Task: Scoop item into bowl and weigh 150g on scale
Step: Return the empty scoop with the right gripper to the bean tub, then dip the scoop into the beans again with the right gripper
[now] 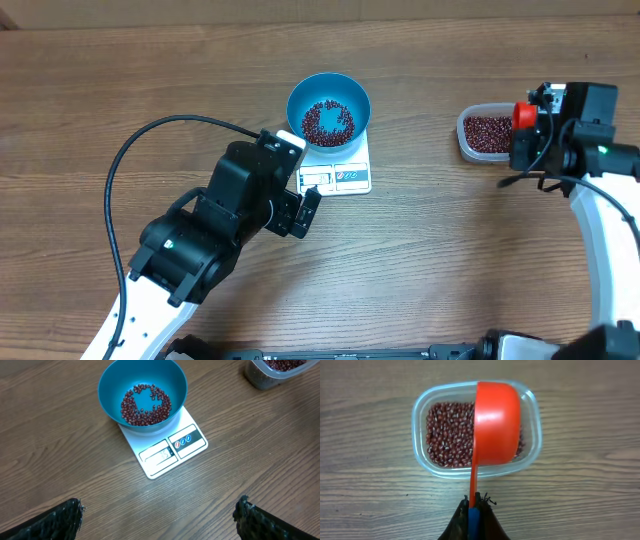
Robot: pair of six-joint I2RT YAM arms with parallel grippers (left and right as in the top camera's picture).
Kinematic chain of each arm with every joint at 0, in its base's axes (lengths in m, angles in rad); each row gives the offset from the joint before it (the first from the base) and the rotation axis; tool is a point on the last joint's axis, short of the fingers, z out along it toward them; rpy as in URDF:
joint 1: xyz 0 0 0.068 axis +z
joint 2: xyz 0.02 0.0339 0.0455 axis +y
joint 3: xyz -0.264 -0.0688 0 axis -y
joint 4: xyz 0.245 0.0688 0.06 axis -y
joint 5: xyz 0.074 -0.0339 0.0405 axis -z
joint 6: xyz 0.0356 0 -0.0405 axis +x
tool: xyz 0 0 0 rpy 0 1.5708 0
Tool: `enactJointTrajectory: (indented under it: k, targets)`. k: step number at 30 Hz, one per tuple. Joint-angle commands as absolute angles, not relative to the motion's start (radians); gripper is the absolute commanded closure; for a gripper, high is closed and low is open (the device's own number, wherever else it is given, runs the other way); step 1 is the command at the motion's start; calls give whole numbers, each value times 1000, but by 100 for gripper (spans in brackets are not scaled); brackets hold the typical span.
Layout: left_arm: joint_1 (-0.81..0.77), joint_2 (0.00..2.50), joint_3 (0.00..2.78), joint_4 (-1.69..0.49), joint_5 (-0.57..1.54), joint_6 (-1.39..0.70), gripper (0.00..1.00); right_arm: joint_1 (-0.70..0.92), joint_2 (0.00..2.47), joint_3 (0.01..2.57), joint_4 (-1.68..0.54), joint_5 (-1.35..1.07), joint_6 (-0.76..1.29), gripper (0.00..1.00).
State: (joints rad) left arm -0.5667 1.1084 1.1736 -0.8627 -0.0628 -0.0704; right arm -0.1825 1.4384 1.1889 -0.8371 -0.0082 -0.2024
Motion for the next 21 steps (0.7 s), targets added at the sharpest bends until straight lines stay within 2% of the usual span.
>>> enactJointTrajectory:
  k: [1,10,13,21]
  targets:
    - [-562,1124,1200,-863,-52,-52,0,-184,1516,1190,-828,-32,-189,96]
    - [-562,1158,1200,-863,-52,-52,1,-184,1588,1190,-785,-91,-187,96]
    - [-562,1171,1200,-864,-52,-52,1,-184,1588,1190,-787,-92,-187,87]
    - [-562,1222,1200,-864,-51,-52,1,-184,1588,1190,-787,-92,-186,88]
